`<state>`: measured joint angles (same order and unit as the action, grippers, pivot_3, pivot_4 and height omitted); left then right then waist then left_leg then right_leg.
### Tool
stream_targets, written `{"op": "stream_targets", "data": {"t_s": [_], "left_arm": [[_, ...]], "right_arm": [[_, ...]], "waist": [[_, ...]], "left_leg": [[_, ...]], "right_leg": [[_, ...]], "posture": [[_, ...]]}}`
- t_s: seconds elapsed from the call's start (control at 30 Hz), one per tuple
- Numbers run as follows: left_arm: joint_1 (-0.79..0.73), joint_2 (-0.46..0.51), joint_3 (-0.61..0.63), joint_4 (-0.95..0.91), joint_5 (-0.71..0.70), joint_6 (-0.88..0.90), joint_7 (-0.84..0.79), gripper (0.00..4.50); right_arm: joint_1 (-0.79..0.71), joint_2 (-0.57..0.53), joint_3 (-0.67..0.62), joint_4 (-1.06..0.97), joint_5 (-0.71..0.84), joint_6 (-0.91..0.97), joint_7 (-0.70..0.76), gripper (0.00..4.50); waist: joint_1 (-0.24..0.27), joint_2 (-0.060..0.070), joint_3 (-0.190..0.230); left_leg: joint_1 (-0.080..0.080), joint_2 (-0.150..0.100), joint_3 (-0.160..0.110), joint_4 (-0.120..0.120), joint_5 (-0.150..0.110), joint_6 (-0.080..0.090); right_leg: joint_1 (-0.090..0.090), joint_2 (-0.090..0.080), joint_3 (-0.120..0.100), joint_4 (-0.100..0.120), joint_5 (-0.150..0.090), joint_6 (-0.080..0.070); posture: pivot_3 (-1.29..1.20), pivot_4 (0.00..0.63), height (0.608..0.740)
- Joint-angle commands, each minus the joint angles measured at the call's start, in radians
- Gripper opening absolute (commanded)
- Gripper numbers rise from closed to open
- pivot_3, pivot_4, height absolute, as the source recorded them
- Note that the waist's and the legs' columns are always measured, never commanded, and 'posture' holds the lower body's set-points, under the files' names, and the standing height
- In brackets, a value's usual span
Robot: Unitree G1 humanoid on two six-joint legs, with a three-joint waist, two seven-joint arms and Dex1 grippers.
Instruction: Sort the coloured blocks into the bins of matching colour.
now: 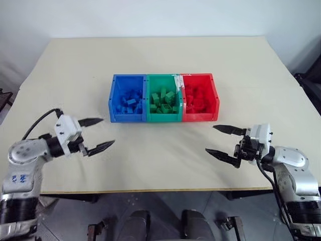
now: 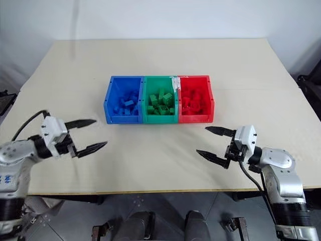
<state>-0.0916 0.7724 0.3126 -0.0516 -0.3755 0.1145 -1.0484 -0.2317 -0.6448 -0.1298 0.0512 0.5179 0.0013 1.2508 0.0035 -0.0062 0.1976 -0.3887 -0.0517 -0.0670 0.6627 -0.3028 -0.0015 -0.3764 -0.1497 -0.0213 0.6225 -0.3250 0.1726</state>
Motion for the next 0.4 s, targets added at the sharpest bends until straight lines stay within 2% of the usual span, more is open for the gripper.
{"op": "stream_targets", "data": {"t_s": [0.03,0.4], "left_arm": [[0.056,0.0,0.024,-0.093,-0.036,0.024,0.015,4.47],[0.033,-0.102,-0.028,-0.154,-0.007,0.04,0.188,4.47]], "right_arm": [[-0.005,-0.043,0.003,0.035,-0.02,-0.05,0.082,4.5],[-0.004,-0.041,-0.031,0.073,-0.028,-0.078,0.064,4.5]], "waist": [[0.005,0.001,0.0],[0.008,0.001,0.0]], "left_leg": [[0.0,0.0,0.0,0.0,0.0,0.0],[0.0,0.0,0.001,0.0,0.0,-0.001]], "right_leg": [[0.0,0.0,0.0,0.0,0.0,0.0],[0.0,0.001,0.0,0.001,0.0,0.0]], "posture": [[0.0,0.15,0.74],[0.0,0.15,0.74]]}}
